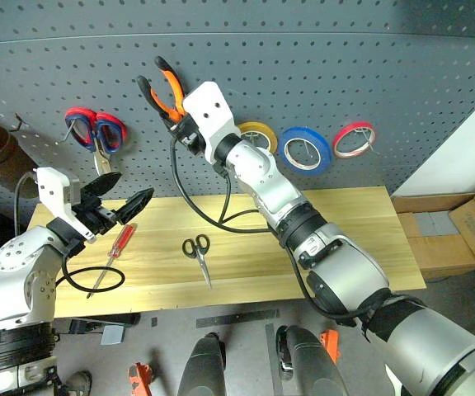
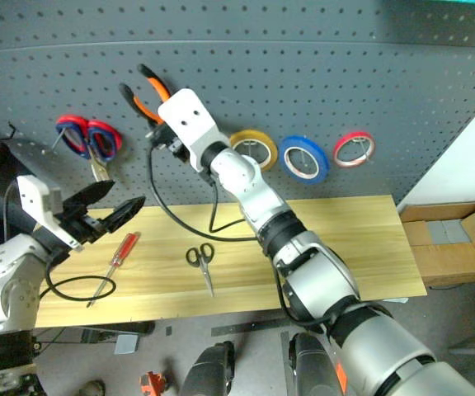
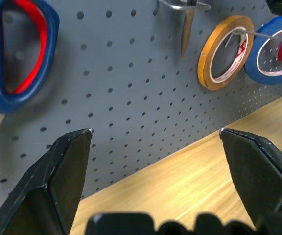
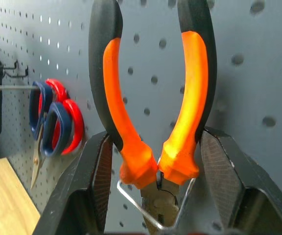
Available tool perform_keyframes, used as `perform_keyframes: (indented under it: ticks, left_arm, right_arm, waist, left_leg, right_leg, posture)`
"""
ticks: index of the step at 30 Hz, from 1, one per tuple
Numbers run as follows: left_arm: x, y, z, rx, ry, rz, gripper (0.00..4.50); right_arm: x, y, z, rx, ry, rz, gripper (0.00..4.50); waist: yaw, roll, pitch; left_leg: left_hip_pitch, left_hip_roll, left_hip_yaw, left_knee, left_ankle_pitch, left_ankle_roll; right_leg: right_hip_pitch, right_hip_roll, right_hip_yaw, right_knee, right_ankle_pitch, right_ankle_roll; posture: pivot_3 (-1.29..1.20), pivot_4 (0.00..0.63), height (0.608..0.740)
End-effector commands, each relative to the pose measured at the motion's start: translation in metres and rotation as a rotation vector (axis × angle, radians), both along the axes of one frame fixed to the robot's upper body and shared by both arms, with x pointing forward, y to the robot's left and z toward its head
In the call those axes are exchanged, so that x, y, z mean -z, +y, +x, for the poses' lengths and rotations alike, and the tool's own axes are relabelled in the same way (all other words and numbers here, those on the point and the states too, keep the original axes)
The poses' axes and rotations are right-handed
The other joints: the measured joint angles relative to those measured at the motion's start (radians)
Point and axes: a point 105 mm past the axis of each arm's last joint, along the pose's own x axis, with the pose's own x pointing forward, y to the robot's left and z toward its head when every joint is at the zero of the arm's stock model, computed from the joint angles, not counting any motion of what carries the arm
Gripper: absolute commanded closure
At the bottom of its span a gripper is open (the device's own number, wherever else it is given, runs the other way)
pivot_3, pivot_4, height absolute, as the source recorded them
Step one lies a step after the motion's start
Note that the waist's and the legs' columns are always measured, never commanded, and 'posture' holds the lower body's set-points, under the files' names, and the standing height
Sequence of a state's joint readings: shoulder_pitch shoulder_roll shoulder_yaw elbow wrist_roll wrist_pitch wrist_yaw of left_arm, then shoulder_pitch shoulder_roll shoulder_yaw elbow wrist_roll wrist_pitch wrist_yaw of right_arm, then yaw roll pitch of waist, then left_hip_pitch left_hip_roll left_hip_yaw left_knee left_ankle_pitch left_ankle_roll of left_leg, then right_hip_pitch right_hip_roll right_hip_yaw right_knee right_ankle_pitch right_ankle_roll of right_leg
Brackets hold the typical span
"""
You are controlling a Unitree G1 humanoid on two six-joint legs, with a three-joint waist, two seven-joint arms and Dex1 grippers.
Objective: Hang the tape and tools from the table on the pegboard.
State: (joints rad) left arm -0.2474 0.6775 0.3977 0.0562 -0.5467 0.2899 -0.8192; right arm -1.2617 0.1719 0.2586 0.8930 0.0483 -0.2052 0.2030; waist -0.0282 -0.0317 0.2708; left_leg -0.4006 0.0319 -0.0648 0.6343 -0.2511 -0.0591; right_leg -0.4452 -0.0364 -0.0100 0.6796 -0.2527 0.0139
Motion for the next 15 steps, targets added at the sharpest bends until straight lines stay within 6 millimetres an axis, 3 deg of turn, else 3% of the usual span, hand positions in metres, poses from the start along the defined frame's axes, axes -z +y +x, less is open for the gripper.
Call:
perform_keyframes:
  ticks: [1,4,11,15]
  left_arm:
    - [-0.008,0.001,0.0,0.002,-0.042,0.014,0.0]
    - [-0.008,0.0,0.001,0.001,-0.042,0.015,0.0]
    - [-0.006,-0.001,0.003,-0.009,-0.036,0.007,0.0]
    - [0.001,-0.001,0.003,-0.028,-0.006,0.029,0.0]
  right_arm:
    - [-0.014,0.036,-0.035,-0.12,-0.002,0.093,1.06]
    - [-0.016,0.036,-0.037,-0.13,-0.002,0.08,0.05]
    - [-0.019,0.023,-0.041,-0.149,0.02,0.031,0.02]
    - [-0.026,-0.018,-0.059,-0.207,0.02,-0.056,0.02]
  waist:
    - [0.0,0.0,0.0]
    - [0.0,0.0,0.0]
    - [0.0,0.0,0.0]
    - [-0.001,0.0,0.0]
  left_leg:
    - [0.0,0.0,0.0,0.0,0.0,0.0]
    - [0.0,0.0,0.0,0.0,0.0,0.0]
    - [0.0,0.0,0.0,0.0,0.0,0.0]
    - [0.0,0.0,-0.001,0.0,0.0,0.0]
  right_leg:
    - [0.0,0.0,0.0,0.0,0.0,0.0]
    - [0.0,0.0,0.0,0.0,0.0,0.0]
    - [0.0,0.0,0.0,0.0,0.0,0.0]
    - [0.0,0.0,0.0,0.0,0.0,0.0]
  posture:
    - [0.07,0.257,0.74]
    - [0.07,0.259,0.74]
    - [0.05,0.265,0.74]
    - [0.03,0.271,0.74]
